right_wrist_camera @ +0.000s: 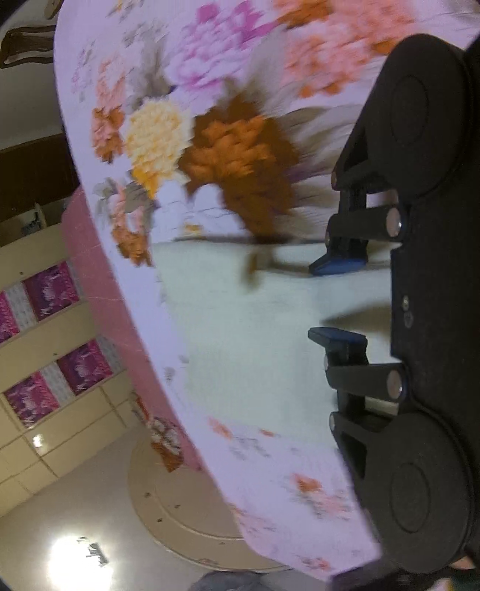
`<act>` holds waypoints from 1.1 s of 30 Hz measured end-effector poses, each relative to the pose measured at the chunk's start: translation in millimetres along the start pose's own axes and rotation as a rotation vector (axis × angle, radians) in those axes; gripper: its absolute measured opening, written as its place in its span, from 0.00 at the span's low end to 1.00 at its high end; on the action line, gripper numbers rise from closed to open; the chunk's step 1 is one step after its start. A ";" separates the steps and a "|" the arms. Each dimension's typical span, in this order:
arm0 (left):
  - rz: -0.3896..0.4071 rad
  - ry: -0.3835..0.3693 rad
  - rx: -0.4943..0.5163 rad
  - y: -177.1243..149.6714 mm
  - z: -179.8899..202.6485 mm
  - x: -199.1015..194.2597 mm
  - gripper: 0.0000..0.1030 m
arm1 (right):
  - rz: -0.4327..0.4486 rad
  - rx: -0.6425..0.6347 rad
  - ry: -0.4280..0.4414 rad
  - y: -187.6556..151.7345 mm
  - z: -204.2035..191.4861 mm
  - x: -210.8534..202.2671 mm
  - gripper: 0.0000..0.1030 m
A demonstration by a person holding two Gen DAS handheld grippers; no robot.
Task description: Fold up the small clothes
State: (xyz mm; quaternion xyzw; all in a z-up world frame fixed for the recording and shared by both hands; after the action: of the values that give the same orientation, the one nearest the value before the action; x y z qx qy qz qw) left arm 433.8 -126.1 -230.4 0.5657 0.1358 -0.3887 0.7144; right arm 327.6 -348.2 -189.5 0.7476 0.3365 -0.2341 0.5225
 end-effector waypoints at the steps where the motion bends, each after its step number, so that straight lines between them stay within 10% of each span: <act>1: -0.001 0.000 0.007 -1.6 0.5 -0.8 0.90 | -0.014 0.002 0.001 -6.1 -0.6 -1.1 0.29; 5: -0.005 -0.001 0.025 -6.0 3.3 -4.9 0.90 | -0.037 0.005 -0.016 -28.7 -2.9 -7.2 0.25; 7: -0.012 -0.002 0.033 -6.3 4.4 -6.8 0.90 | -0.031 0.013 -0.033 -30.9 -3.6 -9.8 0.05; 17: -0.046 -0.021 0.055 -13.3 12.4 -10.6 0.90 | -0.053 -0.148 -0.206 -39.0 -7.7 -14.3 0.04; 19: -0.056 -0.038 0.028 -8.5 10.0 -14.3 0.90 | -0.045 -0.135 -0.242 -34.2 -6.6 -16.4 0.17; 33: 0.015 0.021 -0.107 66.7 -8.9 14.6 0.90 | 0.121 -0.121 -0.172 44.8 -21.8 -2.1 0.21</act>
State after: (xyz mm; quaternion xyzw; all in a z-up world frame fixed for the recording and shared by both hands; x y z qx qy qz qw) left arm 492.9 -120.0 -195.7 0.5318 0.1598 -0.3694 0.7451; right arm 359.7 -338.5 -152.6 0.7108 0.2582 -0.2447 0.6068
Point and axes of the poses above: each gripper's, at about its wrist camera, not at the fingertips, and x roughly the way its jaws point, z to its right, y to its top, the point moved 4 cm from there along x, roughly the way its jaws point, and after that the axes turned 5 degrees about -x, right-handed, at the moved point
